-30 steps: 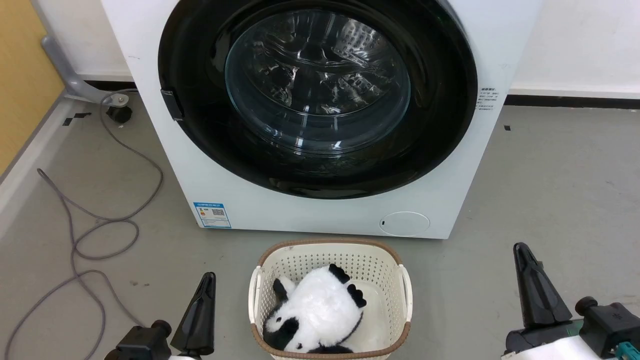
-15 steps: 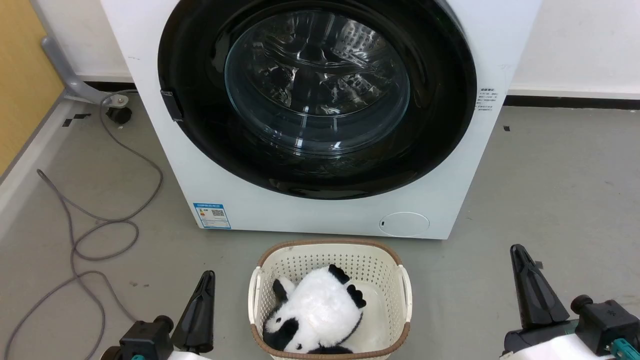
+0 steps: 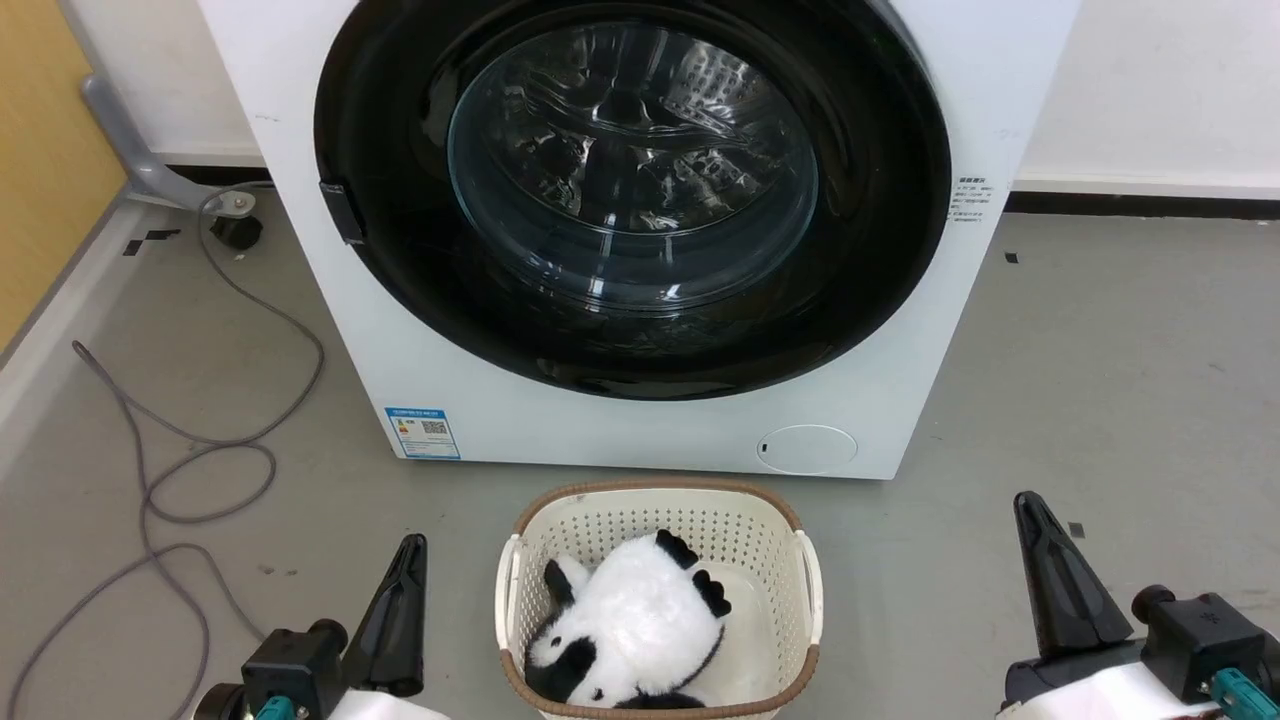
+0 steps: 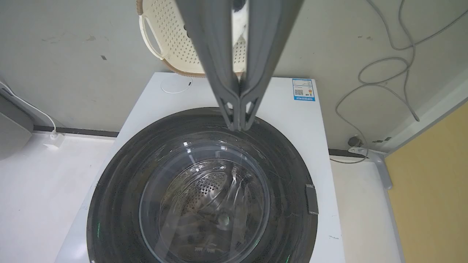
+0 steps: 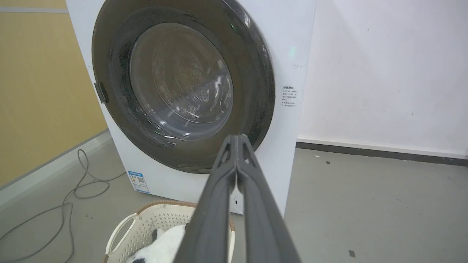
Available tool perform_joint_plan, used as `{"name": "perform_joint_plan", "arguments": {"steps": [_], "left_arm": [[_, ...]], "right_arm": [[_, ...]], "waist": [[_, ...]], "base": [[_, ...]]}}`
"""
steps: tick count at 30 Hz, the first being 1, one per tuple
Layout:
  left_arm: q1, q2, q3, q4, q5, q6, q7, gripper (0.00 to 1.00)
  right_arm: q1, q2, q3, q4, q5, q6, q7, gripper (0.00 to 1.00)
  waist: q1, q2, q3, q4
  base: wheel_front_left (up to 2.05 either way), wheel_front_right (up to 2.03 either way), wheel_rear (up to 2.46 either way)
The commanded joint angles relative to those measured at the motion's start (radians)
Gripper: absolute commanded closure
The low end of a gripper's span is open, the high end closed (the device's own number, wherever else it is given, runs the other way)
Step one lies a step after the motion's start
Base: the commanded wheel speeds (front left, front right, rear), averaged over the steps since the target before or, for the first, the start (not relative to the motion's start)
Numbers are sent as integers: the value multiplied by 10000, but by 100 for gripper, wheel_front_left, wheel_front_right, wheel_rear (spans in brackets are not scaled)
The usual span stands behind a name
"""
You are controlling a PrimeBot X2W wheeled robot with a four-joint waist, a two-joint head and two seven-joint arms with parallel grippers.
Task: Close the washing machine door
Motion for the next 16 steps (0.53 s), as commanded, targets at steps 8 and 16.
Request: {"name": "perform_joint_plan", "arguments": {"steps": [8,16], "left_arm": [[-216,5,76,-81,263,151,204,100],[-277,5,107,-104,393,212,347,100]], "right_arm": [[-246,22,26,63,-174,-4,216,100],[-288,25,34,88,-237,-4,360,100]], "waist": [[0,-1,-11,-17],[0,-1,-19,-31]], "base": [[0,0,0],[0,0,0]]}}
